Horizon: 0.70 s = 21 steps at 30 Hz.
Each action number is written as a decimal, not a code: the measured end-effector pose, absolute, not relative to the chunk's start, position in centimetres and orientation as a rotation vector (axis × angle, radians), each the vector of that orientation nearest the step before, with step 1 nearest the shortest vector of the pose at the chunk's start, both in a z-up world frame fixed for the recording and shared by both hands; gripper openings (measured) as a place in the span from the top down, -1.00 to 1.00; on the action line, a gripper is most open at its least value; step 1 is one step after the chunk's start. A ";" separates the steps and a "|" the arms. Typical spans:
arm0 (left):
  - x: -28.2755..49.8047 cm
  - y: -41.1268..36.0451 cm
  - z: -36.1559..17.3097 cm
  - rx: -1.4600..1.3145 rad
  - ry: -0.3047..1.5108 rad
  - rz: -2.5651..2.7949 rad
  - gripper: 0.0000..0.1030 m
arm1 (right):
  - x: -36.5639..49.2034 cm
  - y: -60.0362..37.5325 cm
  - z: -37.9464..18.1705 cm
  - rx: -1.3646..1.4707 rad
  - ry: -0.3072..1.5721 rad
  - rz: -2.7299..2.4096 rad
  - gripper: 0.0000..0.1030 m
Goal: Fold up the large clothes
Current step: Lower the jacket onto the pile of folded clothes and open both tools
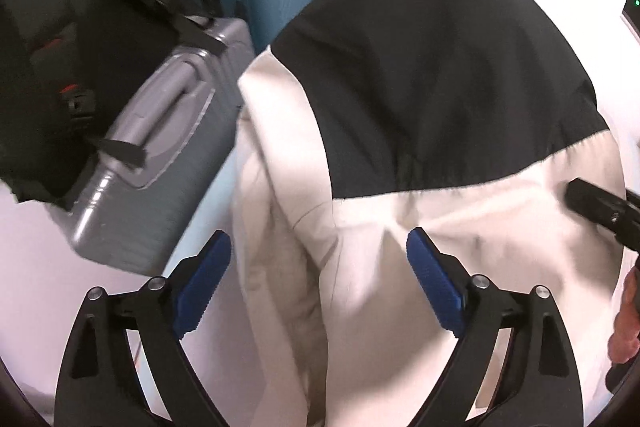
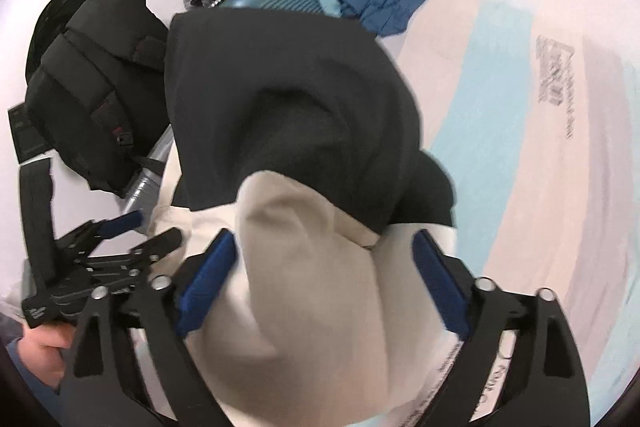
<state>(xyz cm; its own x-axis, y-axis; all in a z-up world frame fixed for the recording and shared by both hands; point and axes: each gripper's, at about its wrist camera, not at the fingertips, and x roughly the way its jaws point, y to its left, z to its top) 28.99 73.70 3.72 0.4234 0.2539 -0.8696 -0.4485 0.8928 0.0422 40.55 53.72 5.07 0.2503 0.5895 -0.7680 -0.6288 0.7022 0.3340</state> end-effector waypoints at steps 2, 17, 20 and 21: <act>28.1 73.3 4.2 -0.204 1.033 0.474 -0.72 | 40.1 53.3 5.5 -0.072 0.990 0.800 -0.84; 10.9 62.0 12.1 -0.250 0.732 0.644 -0.89 | 27.8 41.6 11.9 -0.194 0.715 0.597 -0.85; 7.3 59.0 12.1 -0.300 0.747 0.636 -0.89 | 23.8 38.9 12.8 -0.207 0.685 0.605 -0.85; 6.1 58.1 12.1 -0.313 0.749 0.634 -0.89 | 22.5 38.2 12.9 -0.211 0.668 0.607 -0.85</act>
<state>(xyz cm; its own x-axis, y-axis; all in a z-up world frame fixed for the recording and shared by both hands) 6.09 58.08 12.12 0.5597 0.4203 -0.7142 -0.6346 0.7716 -0.0433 22.49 38.22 12.94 0.6210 0.4581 -0.6360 -0.5893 0.8079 0.0065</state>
